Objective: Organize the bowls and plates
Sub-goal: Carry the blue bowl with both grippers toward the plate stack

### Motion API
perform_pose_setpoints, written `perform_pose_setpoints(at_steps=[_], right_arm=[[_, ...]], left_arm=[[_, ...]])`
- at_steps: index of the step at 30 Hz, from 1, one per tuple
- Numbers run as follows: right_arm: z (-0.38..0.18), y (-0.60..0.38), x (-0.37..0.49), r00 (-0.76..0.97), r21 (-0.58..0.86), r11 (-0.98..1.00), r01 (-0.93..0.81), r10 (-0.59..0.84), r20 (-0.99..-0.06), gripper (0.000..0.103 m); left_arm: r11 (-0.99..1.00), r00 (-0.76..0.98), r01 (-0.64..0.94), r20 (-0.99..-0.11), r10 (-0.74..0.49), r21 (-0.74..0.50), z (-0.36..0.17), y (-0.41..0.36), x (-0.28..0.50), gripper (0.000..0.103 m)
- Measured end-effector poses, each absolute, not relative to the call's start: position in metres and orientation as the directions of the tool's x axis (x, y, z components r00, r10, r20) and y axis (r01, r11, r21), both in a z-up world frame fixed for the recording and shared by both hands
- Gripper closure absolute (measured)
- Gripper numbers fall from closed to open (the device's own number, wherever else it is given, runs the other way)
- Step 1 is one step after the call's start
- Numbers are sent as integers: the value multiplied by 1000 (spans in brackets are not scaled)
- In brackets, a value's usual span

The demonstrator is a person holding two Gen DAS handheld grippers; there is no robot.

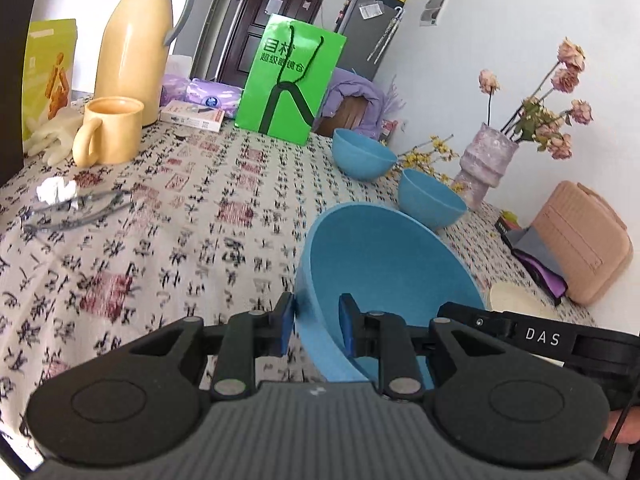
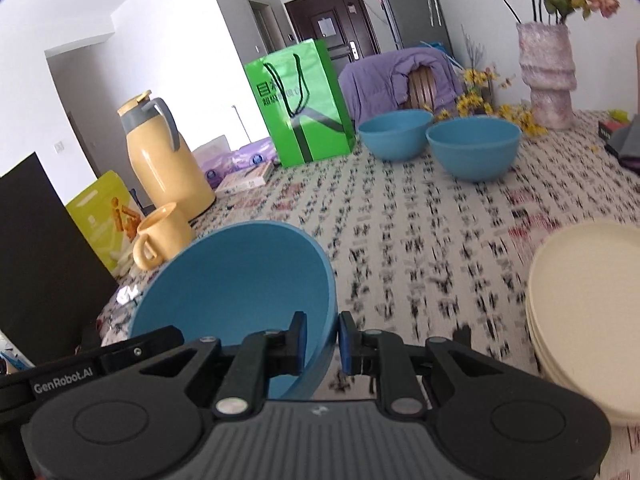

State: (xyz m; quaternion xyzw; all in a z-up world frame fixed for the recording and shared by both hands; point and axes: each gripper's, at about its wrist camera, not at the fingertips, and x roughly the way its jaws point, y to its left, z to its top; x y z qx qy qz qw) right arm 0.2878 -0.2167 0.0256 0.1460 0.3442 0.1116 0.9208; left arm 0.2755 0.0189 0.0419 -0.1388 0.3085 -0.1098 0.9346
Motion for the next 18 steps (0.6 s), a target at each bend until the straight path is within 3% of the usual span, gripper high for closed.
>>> perform_pose_setpoints(at_steps=[18], right_arm=[[-7, -221, 278, 704, 391, 919, -52, 311, -638, 85]], left_arm=[[939, 752, 114, -589, -295, -325, 14, 14, 269, 79]])
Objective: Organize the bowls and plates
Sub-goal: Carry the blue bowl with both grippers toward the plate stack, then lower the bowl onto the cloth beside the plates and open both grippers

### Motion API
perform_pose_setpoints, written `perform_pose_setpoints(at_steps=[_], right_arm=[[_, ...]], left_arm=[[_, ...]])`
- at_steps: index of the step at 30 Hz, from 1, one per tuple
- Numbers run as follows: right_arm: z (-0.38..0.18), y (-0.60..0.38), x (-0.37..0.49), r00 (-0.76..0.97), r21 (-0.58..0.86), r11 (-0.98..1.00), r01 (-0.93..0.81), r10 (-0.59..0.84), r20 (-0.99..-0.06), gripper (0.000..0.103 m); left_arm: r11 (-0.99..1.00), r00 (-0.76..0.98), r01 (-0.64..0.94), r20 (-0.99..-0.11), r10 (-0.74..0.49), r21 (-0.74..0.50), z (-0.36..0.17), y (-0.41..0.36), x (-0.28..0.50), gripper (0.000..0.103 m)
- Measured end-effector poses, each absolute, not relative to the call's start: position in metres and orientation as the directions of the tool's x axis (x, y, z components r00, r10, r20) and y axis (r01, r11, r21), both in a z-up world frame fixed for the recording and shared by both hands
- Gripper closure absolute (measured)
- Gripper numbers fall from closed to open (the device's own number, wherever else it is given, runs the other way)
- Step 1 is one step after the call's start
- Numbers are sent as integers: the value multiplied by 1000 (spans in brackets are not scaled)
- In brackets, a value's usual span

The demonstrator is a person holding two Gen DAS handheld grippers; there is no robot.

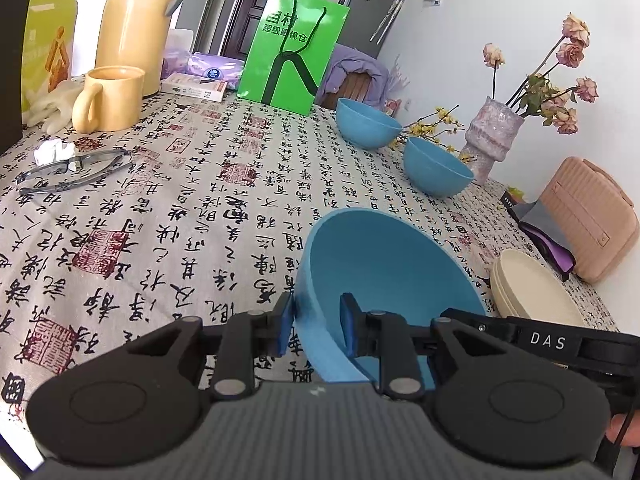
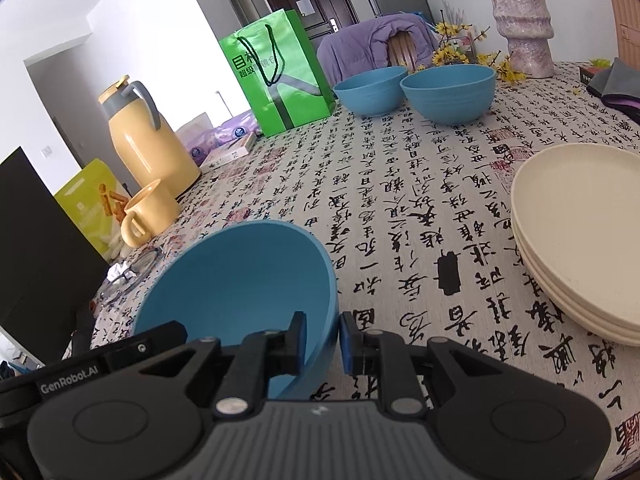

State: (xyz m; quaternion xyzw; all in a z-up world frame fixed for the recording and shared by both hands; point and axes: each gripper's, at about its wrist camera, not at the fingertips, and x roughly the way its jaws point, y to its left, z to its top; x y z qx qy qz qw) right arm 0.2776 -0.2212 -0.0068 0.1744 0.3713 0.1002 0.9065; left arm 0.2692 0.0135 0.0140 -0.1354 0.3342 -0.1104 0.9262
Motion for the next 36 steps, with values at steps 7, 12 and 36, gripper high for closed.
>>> perform_pose_setpoints(at_steps=[7, 12, 36], right_arm=[[-7, -219, 279, 723, 405, 910, -88, 338, -602, 65], [-1, -217, 277, 751, 374, 921, -103, 319, -578, 47], [7, -294, 127, 960, 51, 994, -96, 106, -260, 0]], left_arm=[[931, 752, 118, -582, -310, -344, 10, 15, 275, 64], [938, 784, 138, -544, -299, -317, 15, 11, 271, 25], [982, 912, 151, -368, -184, -116, 34, -7, 150, 0]])
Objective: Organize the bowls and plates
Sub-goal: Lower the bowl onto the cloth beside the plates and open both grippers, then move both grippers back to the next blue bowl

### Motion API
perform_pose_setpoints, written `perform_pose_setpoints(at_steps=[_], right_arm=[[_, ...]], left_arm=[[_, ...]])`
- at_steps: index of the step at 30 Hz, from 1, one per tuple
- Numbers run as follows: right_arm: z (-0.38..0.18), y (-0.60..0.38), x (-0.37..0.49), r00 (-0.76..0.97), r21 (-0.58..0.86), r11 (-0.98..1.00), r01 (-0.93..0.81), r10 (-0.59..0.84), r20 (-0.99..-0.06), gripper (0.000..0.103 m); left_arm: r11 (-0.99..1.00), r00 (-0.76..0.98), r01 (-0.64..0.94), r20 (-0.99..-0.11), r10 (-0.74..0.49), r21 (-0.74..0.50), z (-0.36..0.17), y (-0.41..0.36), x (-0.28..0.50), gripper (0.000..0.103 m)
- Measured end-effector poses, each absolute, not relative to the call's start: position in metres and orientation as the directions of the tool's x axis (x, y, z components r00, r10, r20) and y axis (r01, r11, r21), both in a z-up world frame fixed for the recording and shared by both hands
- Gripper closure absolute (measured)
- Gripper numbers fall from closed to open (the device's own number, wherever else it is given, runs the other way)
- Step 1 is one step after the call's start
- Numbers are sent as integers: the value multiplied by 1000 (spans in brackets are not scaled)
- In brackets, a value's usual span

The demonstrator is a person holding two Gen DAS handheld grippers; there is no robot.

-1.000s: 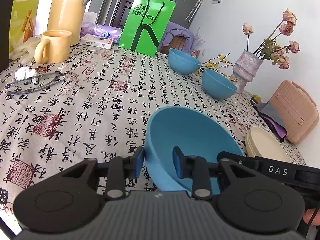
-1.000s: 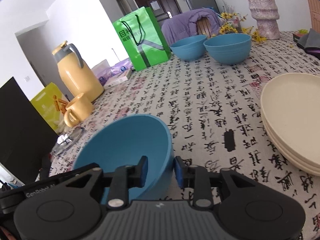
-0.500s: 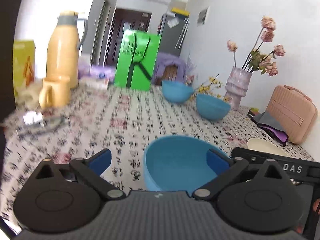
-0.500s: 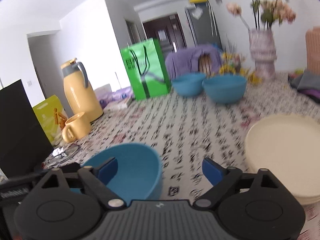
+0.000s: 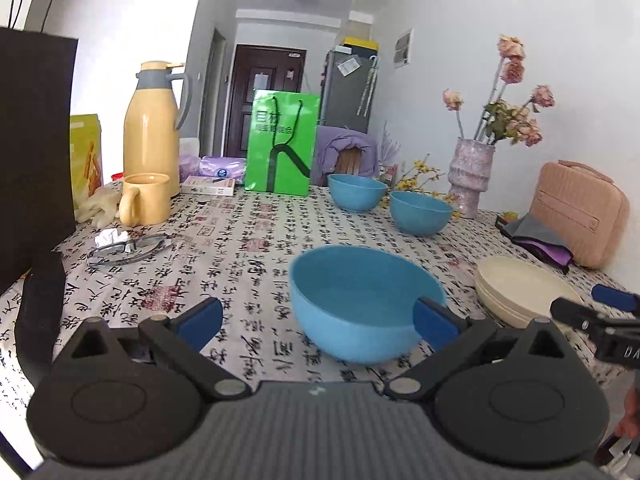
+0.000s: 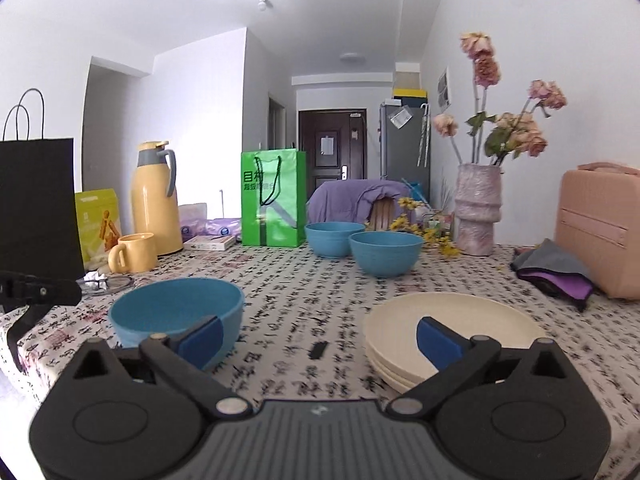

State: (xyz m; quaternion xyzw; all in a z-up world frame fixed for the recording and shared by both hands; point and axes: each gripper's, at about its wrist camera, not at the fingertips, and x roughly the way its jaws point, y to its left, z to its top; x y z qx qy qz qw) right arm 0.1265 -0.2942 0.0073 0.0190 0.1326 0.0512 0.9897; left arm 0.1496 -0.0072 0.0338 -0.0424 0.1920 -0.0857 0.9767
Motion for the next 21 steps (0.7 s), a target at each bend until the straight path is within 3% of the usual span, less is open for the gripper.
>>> perform_pose_setpoints(at_steps=[12, 21], right_arm=[[5, -313, 115, 968, 65, 995, -71, 85, -236, 0], [26, -353, 148, 967, 96, 994, -46, 69, -247, 0]], left_arm=[[983, 923, 158, -340, -182, -96, 44, -27, 145, 0], [968, 913, 230, -321, -251, -102, 78, -51, 200, 0]])
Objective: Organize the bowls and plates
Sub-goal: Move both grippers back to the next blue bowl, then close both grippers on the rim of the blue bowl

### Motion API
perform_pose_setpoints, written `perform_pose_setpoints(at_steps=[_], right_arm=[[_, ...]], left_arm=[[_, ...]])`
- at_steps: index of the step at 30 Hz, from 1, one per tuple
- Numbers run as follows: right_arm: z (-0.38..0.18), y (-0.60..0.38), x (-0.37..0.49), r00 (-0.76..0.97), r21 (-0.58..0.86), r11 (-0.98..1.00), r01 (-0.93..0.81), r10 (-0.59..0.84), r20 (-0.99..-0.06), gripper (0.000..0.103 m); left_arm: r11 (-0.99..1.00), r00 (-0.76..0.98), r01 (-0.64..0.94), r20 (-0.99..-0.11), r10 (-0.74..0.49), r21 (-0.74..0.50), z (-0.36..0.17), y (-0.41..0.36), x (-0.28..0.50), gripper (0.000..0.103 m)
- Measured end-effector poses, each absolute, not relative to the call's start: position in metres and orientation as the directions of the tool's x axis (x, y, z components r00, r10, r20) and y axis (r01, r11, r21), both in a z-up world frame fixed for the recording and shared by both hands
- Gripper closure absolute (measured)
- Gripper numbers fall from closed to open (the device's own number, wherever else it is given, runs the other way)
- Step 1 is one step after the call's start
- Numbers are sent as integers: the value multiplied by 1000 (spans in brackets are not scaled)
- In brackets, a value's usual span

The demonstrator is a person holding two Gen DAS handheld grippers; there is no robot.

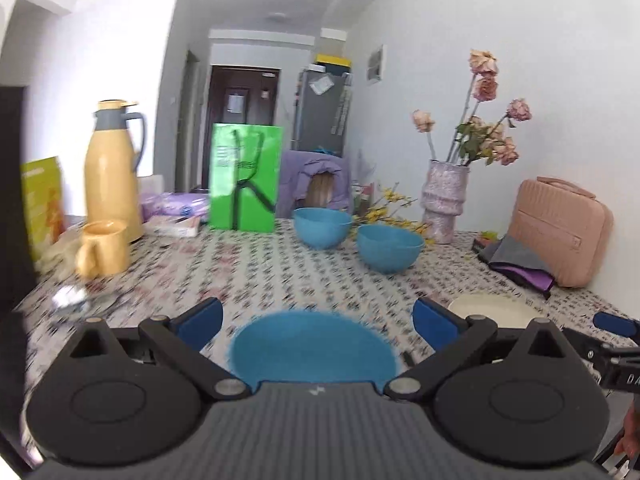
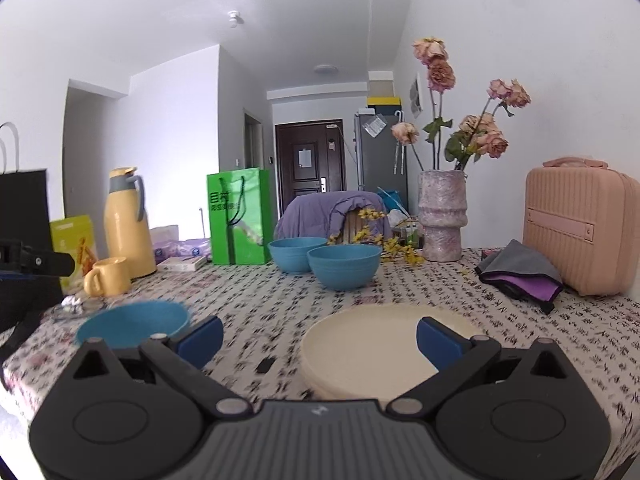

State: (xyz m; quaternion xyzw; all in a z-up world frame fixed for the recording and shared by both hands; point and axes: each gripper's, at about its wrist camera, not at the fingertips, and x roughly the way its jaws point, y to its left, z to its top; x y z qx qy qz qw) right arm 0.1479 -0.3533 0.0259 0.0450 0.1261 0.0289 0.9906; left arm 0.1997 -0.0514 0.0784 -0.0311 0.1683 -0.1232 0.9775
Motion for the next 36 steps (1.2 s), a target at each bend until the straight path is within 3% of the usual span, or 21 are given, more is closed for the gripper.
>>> perform_pose_setpoints(at_steps=[6, 12, 19, 22, 25, 27, 31, 33, 34, 35, 36], right_arm=[[76, -408, 226, 940, 193, 980, -40, 103, -326, 0], [100, -459, 342, 885, 341, 939, -34, 187, -427, 0], [67, -491, 479, 808, 436, 896, 86, 193, -556, 1], [39, -492, 525, 765, 462, 877, 129, 208, -610, 3], [13, -486, 564, 724, 465, 873, 149, 224, -652, 15], [-1, -482, 584, 702, 466, 870, 160, 232, -673, 17], [-18, -477, 607, 705, 467, 868, 168, 225, -672, 29], [-25, -473, 614, 708, 468, 869, 160, 229, -668, 45], [-27, -472, 616, 699, 463, 872, 157, 233, -676, 64], [-29, -470, 618, 690, 463, 873, 153, 241, -682, 81], [-31, -469, 619, 687, 456, 875, 161, 232, -688, 82]], left_arm=[[933, 847, 306, -394, -358, -190, 116, -84, 289, 0], [904, 748, 285, -517, -417, -318, 127, -120, 400, 0], [902, 677, 273, -599, -427, -335, 98, -166, 513, 1], [907, 659, 288, -624, -420, -306, 81, -189, 548, 9], [926, 660, 261, -649, -378, -274, 61, -206, 584, 23], [931, 639, 237, -677, -366, -279, 44, -214, 607, 32], [932, 616, 180, -702, -357, -316, 19, -218, 642, 50], [918, 610, 170, -694, -384, -359, 11, -216, 652, 64], [901, 598, 176, -684, -418, -396, 7, -215, 655, 76], [894, 590, 180, -682, -433, -411, 4, -214, 656, 80], [896, 590, 186, -683, -431, -404, 2, -214, 655, 83]])
